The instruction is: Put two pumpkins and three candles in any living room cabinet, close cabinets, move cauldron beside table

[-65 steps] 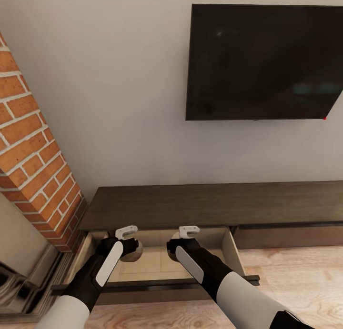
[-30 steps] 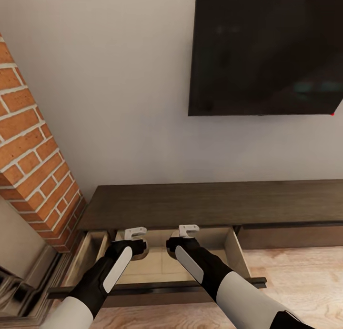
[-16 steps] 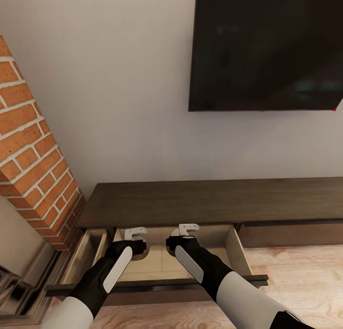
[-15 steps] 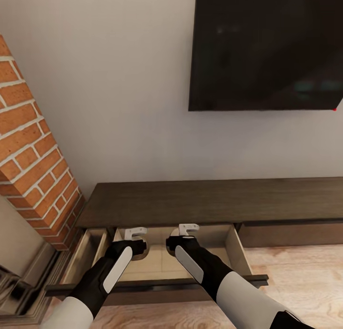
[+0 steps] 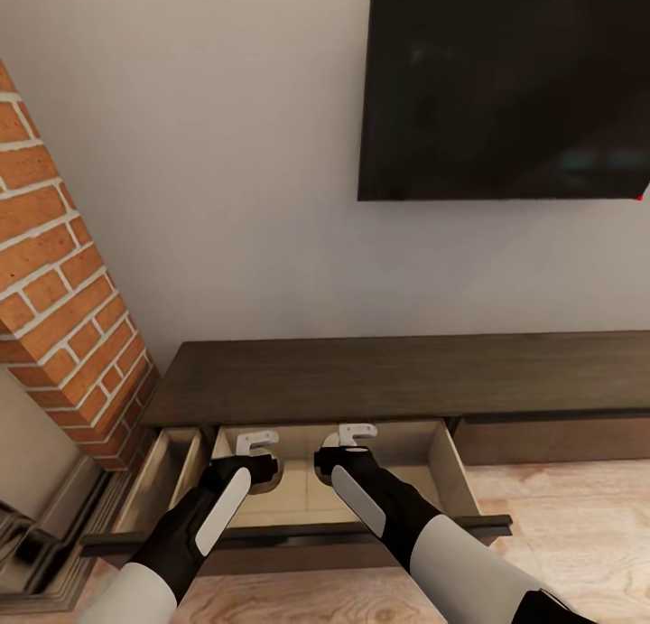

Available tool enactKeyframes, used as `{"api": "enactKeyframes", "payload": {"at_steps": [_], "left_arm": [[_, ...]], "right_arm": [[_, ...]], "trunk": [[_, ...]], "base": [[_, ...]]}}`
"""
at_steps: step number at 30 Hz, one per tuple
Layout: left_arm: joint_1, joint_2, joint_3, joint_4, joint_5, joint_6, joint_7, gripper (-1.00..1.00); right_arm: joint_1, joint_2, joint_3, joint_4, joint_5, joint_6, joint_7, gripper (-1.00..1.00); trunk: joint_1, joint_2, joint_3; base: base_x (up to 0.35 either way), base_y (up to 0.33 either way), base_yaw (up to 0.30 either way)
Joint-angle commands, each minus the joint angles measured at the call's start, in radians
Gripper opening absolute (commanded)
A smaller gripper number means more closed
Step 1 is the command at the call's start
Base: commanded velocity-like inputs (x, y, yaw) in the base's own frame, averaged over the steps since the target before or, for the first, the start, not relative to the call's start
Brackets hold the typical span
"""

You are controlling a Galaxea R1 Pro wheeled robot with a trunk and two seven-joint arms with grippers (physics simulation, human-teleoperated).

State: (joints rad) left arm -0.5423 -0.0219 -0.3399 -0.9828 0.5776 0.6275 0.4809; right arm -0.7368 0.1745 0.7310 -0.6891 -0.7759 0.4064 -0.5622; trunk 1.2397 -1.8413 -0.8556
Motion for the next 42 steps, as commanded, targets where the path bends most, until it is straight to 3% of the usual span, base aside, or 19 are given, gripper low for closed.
{"api": "enactKeyframes", "payload": {"at_steps": [1,23,42], "left_arm": [[-0.001,0.0,-0.002,-0.001,0.01,0.001,0.01,-1.0],[-0.001,0.0,-0.002,-0.002,0.009,0.001,0.01,-1.0],[-0.001,0.002,-0.001,-0.002,0.01,0.001,0.01,-1.0]], "right_arm": [[-0.001,0.0,0.002,-0.001,-0.008,0.0,-0.001,-1.0],[-0.001,0.0,0.002,-0.003,-0.008,-0.001,-0.001,-1.0],[-0.001,0.0,0.002,-0.003,-0.008,-0.001,-0.001,-1.0]], "trunk": [[0.004,-0.008,-0.004],[0.088,-0.162,-0.072],[0.088,-0.162,-0.072]], "base": [[0.0,0.0,0.0],[0.0,0.0,-0.034],[0.03,0.031,-0.004]]}}
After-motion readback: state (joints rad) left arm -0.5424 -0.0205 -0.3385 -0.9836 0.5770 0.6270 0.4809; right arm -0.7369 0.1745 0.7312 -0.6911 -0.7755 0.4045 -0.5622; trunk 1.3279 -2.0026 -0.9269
